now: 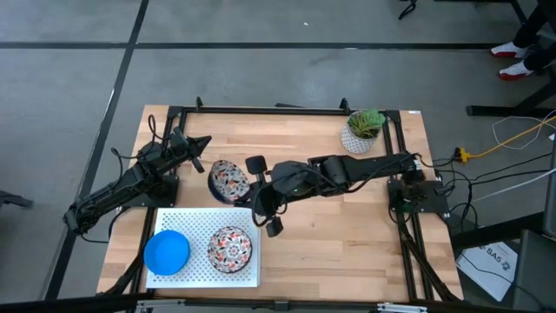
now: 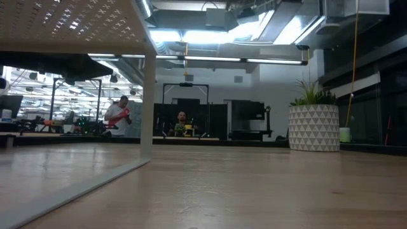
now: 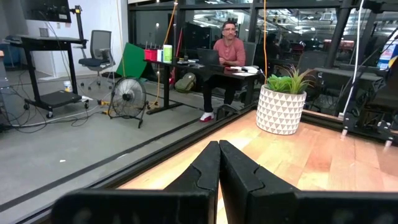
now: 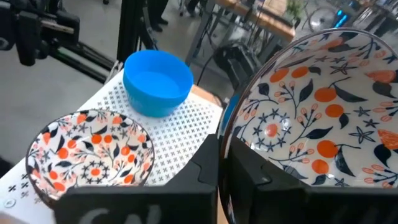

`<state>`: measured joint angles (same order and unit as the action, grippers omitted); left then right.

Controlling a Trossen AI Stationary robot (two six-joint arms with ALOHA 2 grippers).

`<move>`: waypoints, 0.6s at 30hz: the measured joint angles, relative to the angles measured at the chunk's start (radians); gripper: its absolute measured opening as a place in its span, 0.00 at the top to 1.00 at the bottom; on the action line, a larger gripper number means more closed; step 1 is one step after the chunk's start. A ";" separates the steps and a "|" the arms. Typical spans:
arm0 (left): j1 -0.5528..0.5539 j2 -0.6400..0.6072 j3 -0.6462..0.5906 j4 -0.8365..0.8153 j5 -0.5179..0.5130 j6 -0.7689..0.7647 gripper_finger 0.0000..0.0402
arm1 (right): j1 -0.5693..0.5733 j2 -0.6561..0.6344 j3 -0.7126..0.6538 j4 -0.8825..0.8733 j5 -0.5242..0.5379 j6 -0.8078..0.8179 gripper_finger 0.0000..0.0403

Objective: Pick & Place Mini bowls
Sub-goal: Stack the patterned bowl on the stacked patterned bowls on the shelf

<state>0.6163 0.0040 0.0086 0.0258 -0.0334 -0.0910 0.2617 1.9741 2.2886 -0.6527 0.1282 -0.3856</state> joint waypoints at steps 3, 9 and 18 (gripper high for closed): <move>0.000 0.000 0.000 0.000 0.000 0.000 0.99 | 0.006 0.047 0.069 -0.060 0.001 0.043 0.96; 0.000 0.000 0.000 -0.003 0.000 0.000 0.99 | 0.028 0.057 0.056 -0.078 -0.027 0.117 0.96; 0.000 0.000 0.000 0.000 0.000 0.000 0.99 | 0.076 0.063 0.056 -0.096 -0.165 -0.117 0.96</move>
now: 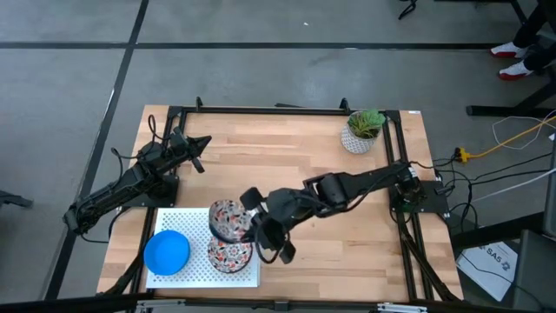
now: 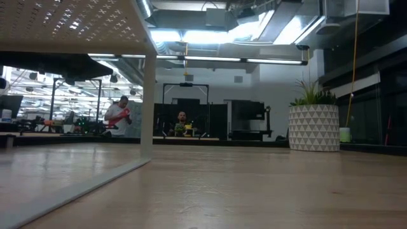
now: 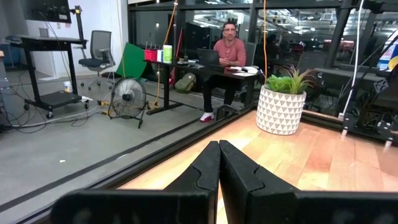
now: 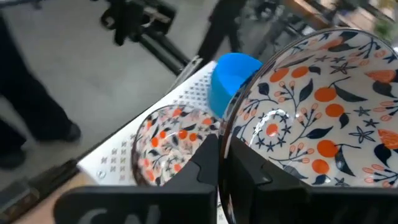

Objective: Pick & Place Mini bowls
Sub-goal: Stack the patterned bowl on the stacked patterned bowls on the shelf

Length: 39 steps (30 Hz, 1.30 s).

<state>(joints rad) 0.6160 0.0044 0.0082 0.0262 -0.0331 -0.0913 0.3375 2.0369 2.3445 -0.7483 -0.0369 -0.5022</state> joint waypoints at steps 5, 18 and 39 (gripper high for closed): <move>0.000 0.000 0.000 0.000 0.000 0.000 0.99 | 0.007 0.000 0.000 -0.039 -0.061 -0.084 0.95; 0.000 0.000 0.000 0.000 0.000 0.000 0.99 | 0.090 0.006 -0.006 -0.054 -0.056 -0.100 0.95; 0.000 0.000 0.000 0.000 0.000 0.000 0.99 | 0.096 0.130 -0.007 -0.025 0.099 -0.082 0.90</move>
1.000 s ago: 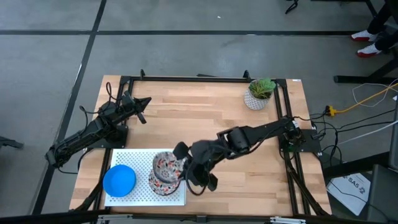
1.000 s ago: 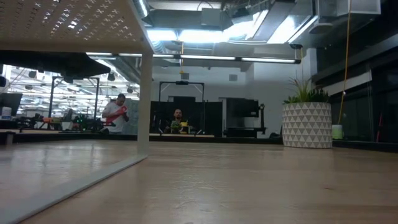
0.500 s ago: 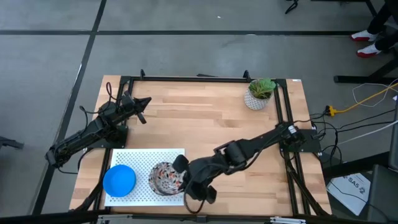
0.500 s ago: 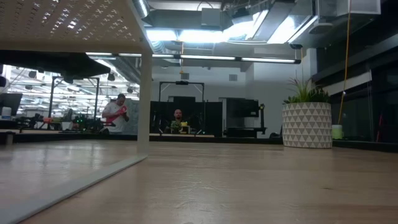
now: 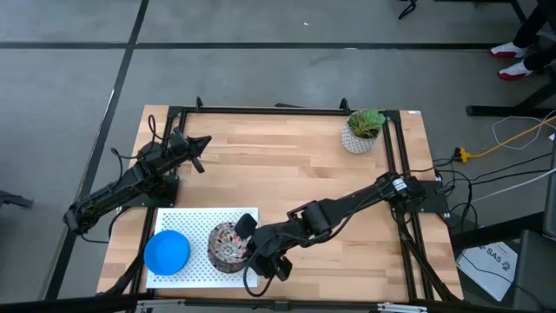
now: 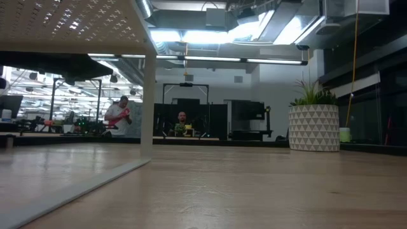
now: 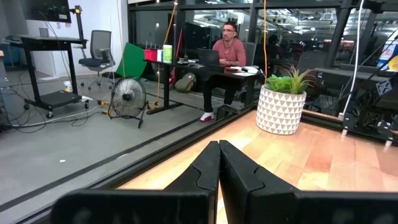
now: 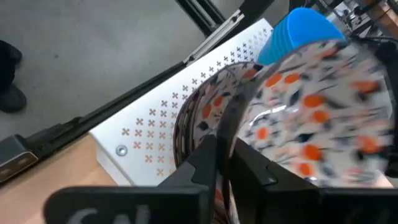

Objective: Pick & Place Mini bowls
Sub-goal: Stack the patterned bowl on the stacked patterned bowls on the shelf, then return to Home Position

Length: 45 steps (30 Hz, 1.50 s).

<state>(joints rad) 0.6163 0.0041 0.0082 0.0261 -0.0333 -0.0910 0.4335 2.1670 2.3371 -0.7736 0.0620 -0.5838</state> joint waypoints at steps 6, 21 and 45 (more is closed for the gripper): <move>0.000 0.000 0.000 0.000 0.000 0.000 0.99 | 0.001 0.000 0.000 0.009 -0.002 0.007 0.83; 0.000 0.000 0.000 0.000 0.000 0.000 0.99 | 0.002 -0.034 0.017 0.058 -0.003 0.284 0.62; 0.000 0.000 0.000 0.000 0.000 0.000 0.99 | 0.056 -0.335 -0.361 -0.299 -0.062 0.498 0.75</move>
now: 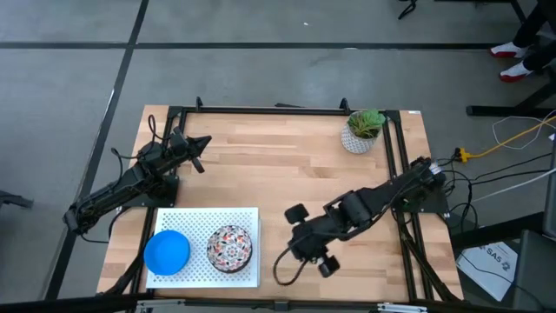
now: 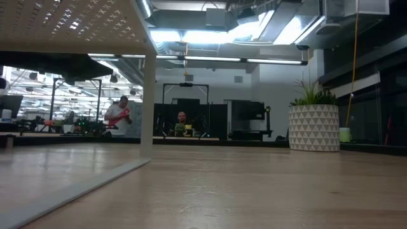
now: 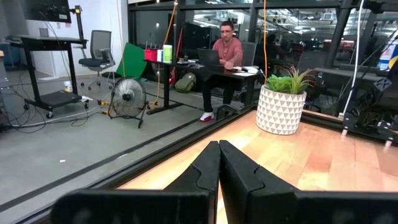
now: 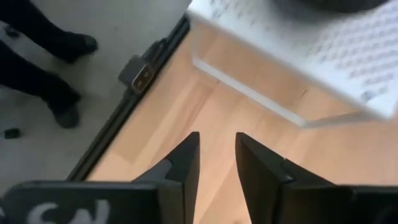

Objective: Pick & Place Mini bowls
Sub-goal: Return to Home Position

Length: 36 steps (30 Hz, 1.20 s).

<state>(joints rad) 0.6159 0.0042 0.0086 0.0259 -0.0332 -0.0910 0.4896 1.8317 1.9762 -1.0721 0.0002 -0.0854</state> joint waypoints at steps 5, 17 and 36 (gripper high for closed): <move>0.000 0.000 0.000 0.000 0.000 0.000 0.99 | 0.001 -0.271 -0.450 0.324 -0.011 0.027 0.78; 0.000 0.000 0.000 0.000 0.000 0.000 0.99 | -0.111 -0.972 -1.531 0.990 0.089 0.175 0.81; 0.000 0.000 0.000 0.000 0.000 0.000 0.99 | -0.234 -1.538 -1.971 1.389 0.085 0.156 0.81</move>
<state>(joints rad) 0.6159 0.0044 0.0085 0.0256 -0.0331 -0.0910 0.2553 0.2942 0.0055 0.3171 0.0855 0.0708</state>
